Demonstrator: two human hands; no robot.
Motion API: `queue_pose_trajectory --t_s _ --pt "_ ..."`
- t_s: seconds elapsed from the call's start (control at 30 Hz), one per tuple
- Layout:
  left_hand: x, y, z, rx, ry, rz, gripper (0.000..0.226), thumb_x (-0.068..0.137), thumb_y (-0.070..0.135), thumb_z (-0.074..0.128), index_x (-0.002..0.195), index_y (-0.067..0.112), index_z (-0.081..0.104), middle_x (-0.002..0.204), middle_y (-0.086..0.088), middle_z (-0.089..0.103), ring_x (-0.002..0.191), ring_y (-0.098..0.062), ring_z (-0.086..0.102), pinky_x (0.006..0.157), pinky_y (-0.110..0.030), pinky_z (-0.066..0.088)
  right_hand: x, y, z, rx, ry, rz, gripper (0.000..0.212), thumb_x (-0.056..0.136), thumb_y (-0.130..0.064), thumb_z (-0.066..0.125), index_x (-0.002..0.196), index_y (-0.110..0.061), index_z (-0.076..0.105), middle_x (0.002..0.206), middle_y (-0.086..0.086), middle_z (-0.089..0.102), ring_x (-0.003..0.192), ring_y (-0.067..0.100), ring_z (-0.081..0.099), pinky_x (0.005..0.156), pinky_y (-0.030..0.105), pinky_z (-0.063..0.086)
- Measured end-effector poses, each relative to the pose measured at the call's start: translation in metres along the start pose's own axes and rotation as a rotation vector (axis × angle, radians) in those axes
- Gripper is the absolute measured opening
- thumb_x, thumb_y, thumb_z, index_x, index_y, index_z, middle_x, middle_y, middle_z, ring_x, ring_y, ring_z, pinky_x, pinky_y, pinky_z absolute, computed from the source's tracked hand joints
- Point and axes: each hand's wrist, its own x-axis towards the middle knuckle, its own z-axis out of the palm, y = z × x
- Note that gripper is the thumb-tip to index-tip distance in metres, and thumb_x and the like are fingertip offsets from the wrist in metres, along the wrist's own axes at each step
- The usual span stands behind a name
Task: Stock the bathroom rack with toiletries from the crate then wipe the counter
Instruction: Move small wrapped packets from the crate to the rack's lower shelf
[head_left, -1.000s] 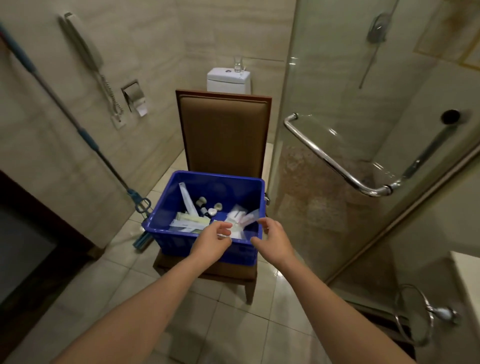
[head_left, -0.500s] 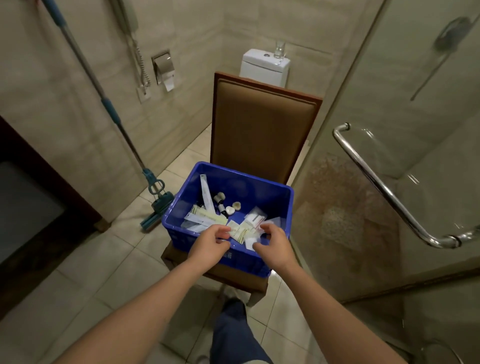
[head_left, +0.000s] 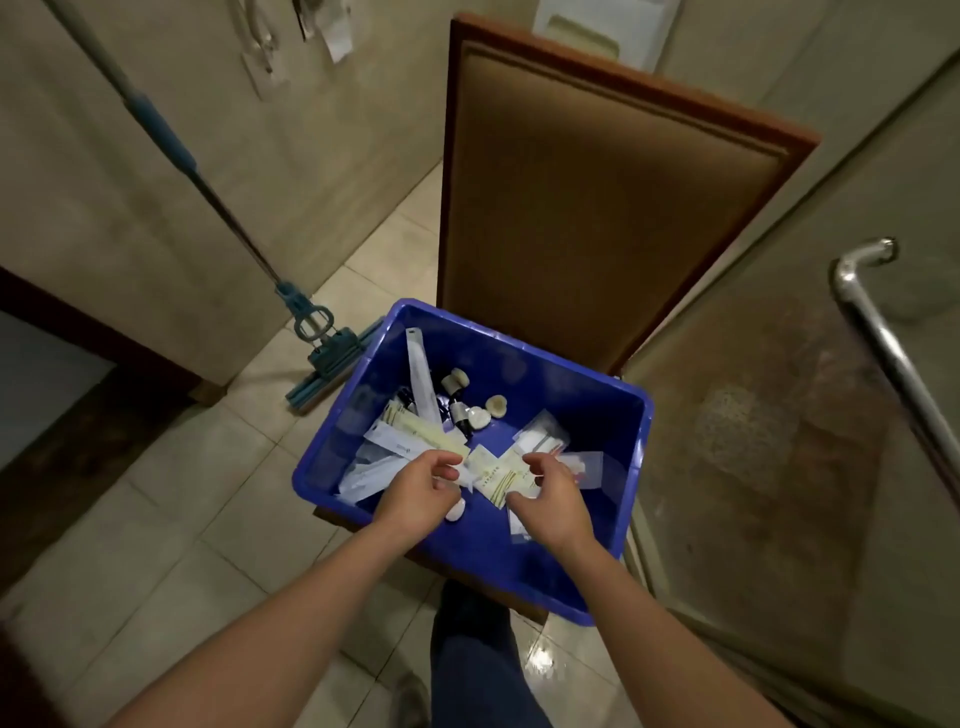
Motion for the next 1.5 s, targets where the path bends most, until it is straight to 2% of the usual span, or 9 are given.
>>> queue_pose_trajectory --t_s 0.27,0.53,0.73,0.97,1.07,1.17,1.27,1.4,1.5 --pt "0.085 -0.011 0.023 -0.015 -0.040 -0.125 0.037 0.085 0.004 0.057 0.112 0.030 0.058 0.104 0.009 0.062 0.087 -0.011 0.060 0.077 -0.029 0.054 0.085 0.025 0.032 -0.026 -0.077 0.121 0.053 0.082 -0.026 0.072 0.130 -0.022 0.051 0.131 -0.003 0.053 0.116 0.013 0.052 0.082 0.025 0.044" --pt "0.144 -0.038 0.048 -0.005 -0.085 -0.184 0.038 0.086 0.003 0.056 0.114 0.028 0.058 0.107 0.007 0.061 0.086 -0.009 0.058 0.089 -0.028 0.049 0.146 0.060 0.067 -0.156 -0.150 0.193 0.056 0.080 -0.028 0.073 0.131 -0.022 0.052 0.130 -0.003 0.056 0.119 0.017 0.052 0.080 0.029 0.048" --pt "0.156 -0.053 0.061 -0.035 -0.110 -0.213 0.038 0.087 0.000 0.057 0.114 0.026 0.058 0.112 0.005 0.060 0.100 -0.013 0.060 0.096 -0.029 0.048 0.160 0.073 0.087 -0.261 -0.180 0.173 0.053 0.078 -0.035 0.073 0.126 -0.022 0.054 0.121 -0.003 0.059 0.115 0.019 0.052 0.078 0.029 0.045" --pt "0.159 -0.057 0.064 -0.029 -0.105 -0.196 0.041 0.086 0.002 0.057 0.119 0.026 0.059 0.114 0.009 0.059 0.100 -0.010 0.059 0.096 -0.033 0.050 0.168 0.078 0.101 -0.473 -0.183 0.095 0.040 0.079 -0.028 0.070 0.116 -0.023 0.056 0.110 -0.003 0.061 0.105 0.020 0.053 0.074 0.029 0.038" --pt "0.158 -0.058 0.064 -0.025 -0.102 -0.191 0.041 0.087 0.003 0.055 0.122 0.024 0.059 0.117 0.008 0.059 0.103 -0.010 0.059 0.097 -0.034 0.050 0.168 0.078 0.104 -0.507 -0.205 0.114 0.024 0.080 -0.024 0.066 0.104 -0.024 0.061 0.099 -0.004 0.063 0.098 0.020 0.054 0.071 0.029 0.039" --pt "0.154 -0.057 0.065 -0.025 -0.108 -0.187 0.041 0.088 0.002 0.055 0.125 0.020 0.057 0.119 0.004 0.058 0.104 -0.012 0.058 0.098 -0.034 0.049 0.164 0.075 0.102 -0.437 -0.251 0.181 0.003 0.081 -0.024 0.064 0.082 -0.025 0.062 0.082 -0.004 0.063 0.085 0.020 0.059 0.063 0.028 0.042" --pt "0.148 -0.054 0.065 -0.026 -0.107 -0.193 0.043 0.088 0.002 0.056 0.127 0.018 0.055 0.121 0.002 0.056 0.100 -0.013 0.058 0.096 -0.034 0.050 0.159 0.070 0.094 -0.278 -0.240 0.246 0.008 0.083 -0.026 0.064 0.079 -0.024 0.058 0.073 -0.008 0.057 0.078 0.018 0.058 0.059 0.026 0.038" --pt "0.145 -0.047 0.069 -0.061 -0.061 -0.206 0.046 0.088 0.005 0.058 0.132 0.018 0.050 0.124 0.002 0.054 0.089 -0.006 0.058 0.081 -0.024 0.049 0.153 0.058 0.078 -0.073 -0.150 0.313 0.008 0.085 -0.023 0.064 0.082 -0.018 0.059 0.073 -0.004 0.058 0.079 0.022 0.061 0.068 0.035 0.051" --pt "0.147 -0.041 0.070 -0.084 -0.014 -0.201 0.047 0.090 0.008 0.058 0.134 0.018 0.046 0.122 0.004 0.054 0.083 0.001 0.055 0.064 -0.012 0.044 0.152 0.046 0.069 0.246 -0.143 0.384 0.009 0.087 -0.019 0.067 0.084 -0.011 0.064 0.076 0.000 0.064 0.073 0.018 0.060 0.072 0.036 0.052"
